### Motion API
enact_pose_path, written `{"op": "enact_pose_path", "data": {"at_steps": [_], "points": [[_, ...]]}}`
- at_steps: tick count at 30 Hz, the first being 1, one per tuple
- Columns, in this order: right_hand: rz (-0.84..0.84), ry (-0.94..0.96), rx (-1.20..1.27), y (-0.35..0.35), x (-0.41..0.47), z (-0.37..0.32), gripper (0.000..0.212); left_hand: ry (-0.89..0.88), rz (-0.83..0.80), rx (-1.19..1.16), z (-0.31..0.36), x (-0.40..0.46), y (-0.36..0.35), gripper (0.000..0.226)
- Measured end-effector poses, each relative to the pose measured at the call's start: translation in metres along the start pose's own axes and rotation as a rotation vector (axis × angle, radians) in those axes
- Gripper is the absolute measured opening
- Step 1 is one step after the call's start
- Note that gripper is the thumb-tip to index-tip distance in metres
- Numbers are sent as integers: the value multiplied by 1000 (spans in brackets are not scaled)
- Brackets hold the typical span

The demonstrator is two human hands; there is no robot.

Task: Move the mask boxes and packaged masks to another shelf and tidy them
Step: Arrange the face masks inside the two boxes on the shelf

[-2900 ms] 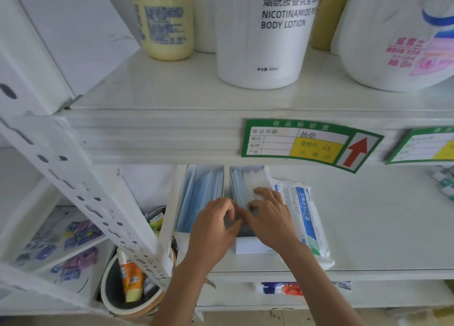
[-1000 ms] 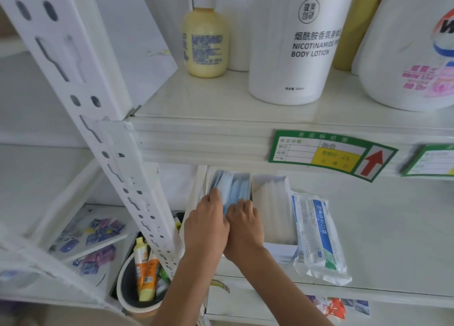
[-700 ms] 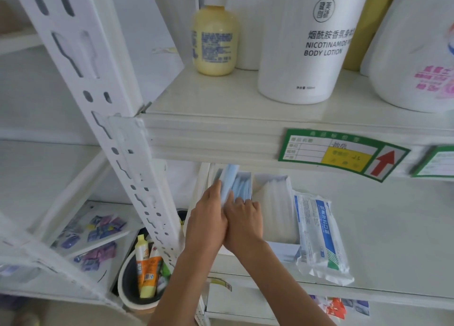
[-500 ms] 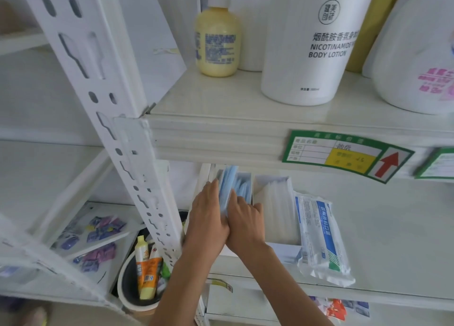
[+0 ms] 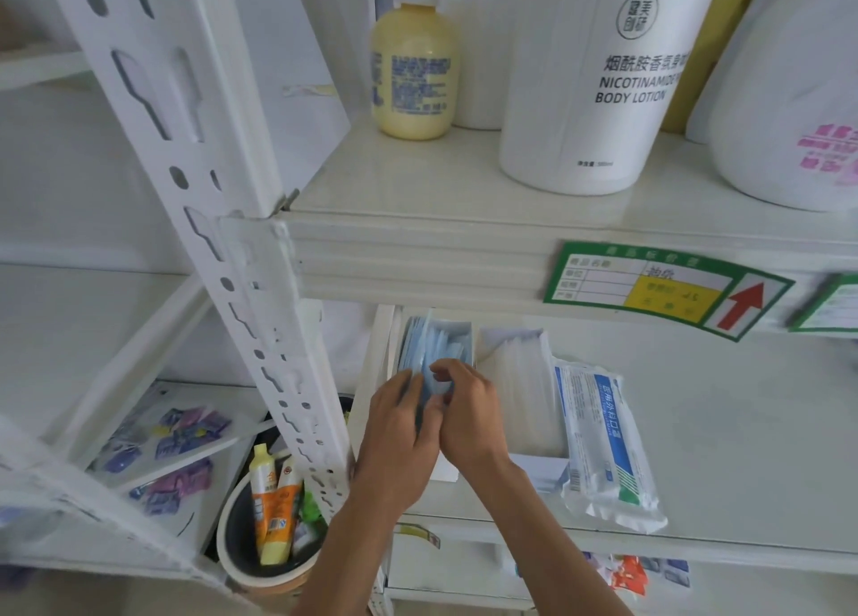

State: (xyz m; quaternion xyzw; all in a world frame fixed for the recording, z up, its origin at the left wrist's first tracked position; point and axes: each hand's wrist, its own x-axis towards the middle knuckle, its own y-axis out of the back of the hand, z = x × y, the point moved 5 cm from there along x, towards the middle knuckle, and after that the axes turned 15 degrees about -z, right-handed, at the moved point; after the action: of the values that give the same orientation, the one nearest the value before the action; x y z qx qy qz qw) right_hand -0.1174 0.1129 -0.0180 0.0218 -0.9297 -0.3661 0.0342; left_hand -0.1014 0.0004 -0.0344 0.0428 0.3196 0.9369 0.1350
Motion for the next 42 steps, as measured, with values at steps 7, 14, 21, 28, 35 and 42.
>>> {"op": "enact_pose_path", "data": {"at_steps": [7,14,21,28,35,42], "points": [[112,-36,234,13,-7,3,29,-24,54,-158,-14,-1,-6,46],[-151,188,-119,-4,-6,-3,33,-148,15,27,-22,3,-9,58],[-90,117,-253,6,-20,7,63,-123,21,471,-16,3,-15,60],[-254,123,-321,12,-32,27,50,-65,-170,623,-5,1,-19,79],[262,-165,-29,65,-61,61,48,-69,175,-16,-6,-10,-9,57],[23,-512,334,61,-62,99,34,280,95,-549,-44,-8,-25,55]]}}
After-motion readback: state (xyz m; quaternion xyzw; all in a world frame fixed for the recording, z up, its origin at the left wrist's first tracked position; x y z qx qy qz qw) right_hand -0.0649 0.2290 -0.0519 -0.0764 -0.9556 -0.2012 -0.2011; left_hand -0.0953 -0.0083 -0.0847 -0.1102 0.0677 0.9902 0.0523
